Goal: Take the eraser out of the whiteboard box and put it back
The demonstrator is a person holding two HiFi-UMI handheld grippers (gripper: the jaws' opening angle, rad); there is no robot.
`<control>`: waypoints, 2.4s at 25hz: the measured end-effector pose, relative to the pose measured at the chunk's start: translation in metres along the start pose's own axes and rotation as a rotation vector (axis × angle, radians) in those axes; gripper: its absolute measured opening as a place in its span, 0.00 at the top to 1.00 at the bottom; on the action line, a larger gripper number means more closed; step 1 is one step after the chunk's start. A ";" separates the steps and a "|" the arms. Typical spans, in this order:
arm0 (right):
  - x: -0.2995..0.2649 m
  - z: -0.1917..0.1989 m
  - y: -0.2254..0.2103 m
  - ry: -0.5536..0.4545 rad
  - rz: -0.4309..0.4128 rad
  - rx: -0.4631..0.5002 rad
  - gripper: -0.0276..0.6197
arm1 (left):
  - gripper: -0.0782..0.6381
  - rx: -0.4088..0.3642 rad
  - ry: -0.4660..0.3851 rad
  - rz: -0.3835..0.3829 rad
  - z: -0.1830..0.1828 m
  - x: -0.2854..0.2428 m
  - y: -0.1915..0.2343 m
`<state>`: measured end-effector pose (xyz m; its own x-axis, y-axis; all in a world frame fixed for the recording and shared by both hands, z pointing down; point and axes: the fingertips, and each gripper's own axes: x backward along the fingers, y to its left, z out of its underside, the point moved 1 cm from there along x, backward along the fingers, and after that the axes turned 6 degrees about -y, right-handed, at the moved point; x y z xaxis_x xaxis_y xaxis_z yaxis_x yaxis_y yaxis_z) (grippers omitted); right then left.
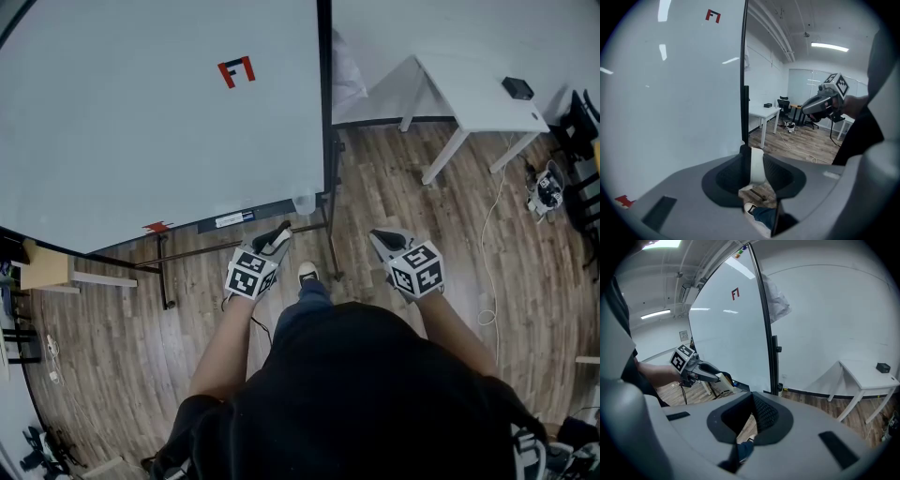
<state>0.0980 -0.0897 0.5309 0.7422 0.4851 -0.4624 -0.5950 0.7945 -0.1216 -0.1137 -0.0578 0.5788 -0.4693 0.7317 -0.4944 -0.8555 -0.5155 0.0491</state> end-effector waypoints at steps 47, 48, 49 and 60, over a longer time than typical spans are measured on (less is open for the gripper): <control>-0.026 -0.002 -0.046 0.014 0.054 -0.057 0.97 | 0.69 -0.072 -0.054 0.086 -0.087 -0.078 0.038; -0.028 -0.002 -0.049 0.015 0.054 -0.059 0.97 | 0.69 -0.072 -0.052 0.089 -0.088 -0.080 0.038; -0.030 -0.003 -0.051 0.016 0.055 -0.061 0.97 | 0.69 -0.072 -0.050 0.092 -0.088 -0.083 0.039; -0.048 -0.006 -0.064 0.024 0.057 -0.075 0.97 | 0.69 -0.056 -0.014 0.120 -0.077 -0.102 0.047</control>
<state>0.0989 -0.1659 0.5557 0.6995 0.5187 -0.4915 -0.6580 0.7358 -0.1600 -0.0889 -0.1907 0.5651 -0.5712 0.6690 -0.4756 -0.7794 -0.6237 0.0588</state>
